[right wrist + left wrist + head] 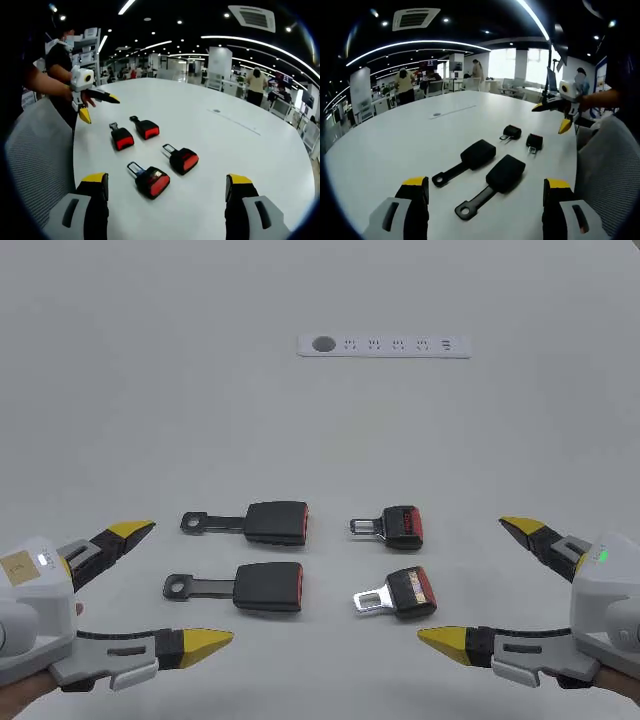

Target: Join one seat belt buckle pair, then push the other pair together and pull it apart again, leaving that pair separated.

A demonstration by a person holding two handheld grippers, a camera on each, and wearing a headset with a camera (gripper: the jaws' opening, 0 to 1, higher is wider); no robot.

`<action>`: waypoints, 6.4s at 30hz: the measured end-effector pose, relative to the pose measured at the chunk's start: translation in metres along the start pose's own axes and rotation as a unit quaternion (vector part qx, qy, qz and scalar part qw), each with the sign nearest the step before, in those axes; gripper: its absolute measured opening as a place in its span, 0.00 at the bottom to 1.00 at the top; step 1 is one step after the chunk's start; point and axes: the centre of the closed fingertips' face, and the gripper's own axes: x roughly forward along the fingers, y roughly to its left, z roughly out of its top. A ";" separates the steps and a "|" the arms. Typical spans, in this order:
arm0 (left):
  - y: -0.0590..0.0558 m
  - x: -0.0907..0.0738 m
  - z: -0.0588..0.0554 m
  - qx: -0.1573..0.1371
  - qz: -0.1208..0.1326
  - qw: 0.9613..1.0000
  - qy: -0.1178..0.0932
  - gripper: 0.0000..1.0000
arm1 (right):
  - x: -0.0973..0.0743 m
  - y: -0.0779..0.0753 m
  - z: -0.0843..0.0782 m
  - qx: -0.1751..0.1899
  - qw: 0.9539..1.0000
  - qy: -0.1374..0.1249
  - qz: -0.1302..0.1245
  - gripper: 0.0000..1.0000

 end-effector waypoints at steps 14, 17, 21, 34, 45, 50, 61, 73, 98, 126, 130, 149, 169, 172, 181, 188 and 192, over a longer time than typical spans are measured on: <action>-0.001 0.001 0.000 0.001 -0.001 1.000 0.000 0.96 | 0.000 -0.001 0.000 -0.001 1.000 0.001 -0.001 0.99; -0.001 0.001 0.001 0.001 -0.001 1.000 0.000 0.96 | 0.000 -0.002 -0.001 -0.002 1.000 0.002 -0.001 0.99; -0.001 0.000 0.001 0.001 0.000 1.000 0.000 0.96 | 0.000 -0.003 0.000 -0.002 1.000 0.002 -0.002 0.99; -0.002 -0.001 0.001 0.002 0.000 1.000 0.000 0.96 | -0.001 -0.001 0.001 -0.006 1.000 0.004 -0.001 0.99; -0.002 0.001 0.001 0.002 -0.001 1.000 0.000 0.96 | -0.001 -0.001 0.001 -0.006 1.000 0.004 0.000 0.99; -0.002 0.001 0.001 0.003 -0.001 1.000 0.000 0.96 | -0.001 -0.001 0.000 -0.007 1.000 0.005 0.000 0.99; -0.002 0.002 0.001 0.003 -0.002 1.000 0.000 0.96 | -0.001 -0.002 0.000 -0.009 1.000 0.005 0.000 0.99; -0.002 0.002 0.003 0.007 -0.003 1.000 0.001 0.96 | -0.002 -0.005 0.000 -0.018 1.000 0.012 0.001 0.99; -0.008 0.021 -0.004 0.047 -0.057 0.997 0.037 0.85 | 0.002 -0.002 -0.004 -0.081 0.994 0.057 0.046 0.85; -0.035 0.057 -0.026 0.147 -0.164 0.966 0.138 0.60 | 0.026 0.017 -0.026 -0.154 0.973 0.114 0.127 0.57; -0.035 0.061 -0.028 0.167 -0.180 0.957 0.152 0.56 | 0.028 0.020 -0.027 -0.162 0.970 0.119 0.134 0.54; -0.031 0.071 -0.040 0.225 -0.218 0.930 0.191 0.34 | 0.041 0.030 -0.036 -0.214 0.951 0.131 0.179 0.41; -0.028 0.074 -0.048 0.233 -0.235 0.921 0.205 0.33 | 0.049 0.032 -0.039 -0.202 0.954 0.133 0.174 0.31; -0.027 0.074 -0.049 0.232 -0.234 0.921 0.208 0.33 | 0.050 0.032 -0.038 -0.200 0.956 0.130 0.173 0.31; -0.028 0.074 -0.049 0.224 -0.233 0.922 0.213 0.33 | 0.053 0.033 -0.037 -0.214 0.952 0.128 0.180 0.31; -0.030 0.074 -0.048 0.225 -0.233 0.921 0.215 0.33 | 0.055 0.033 -0.036 -0.218 0.950 0.129 0.183 0.31; -0.030 0.074 -0.048 0.227 -0.235 0.920 0.216 0.33 | 0.056 0.035 -0.035 -0.221 0.949 0.129 0.186 0.31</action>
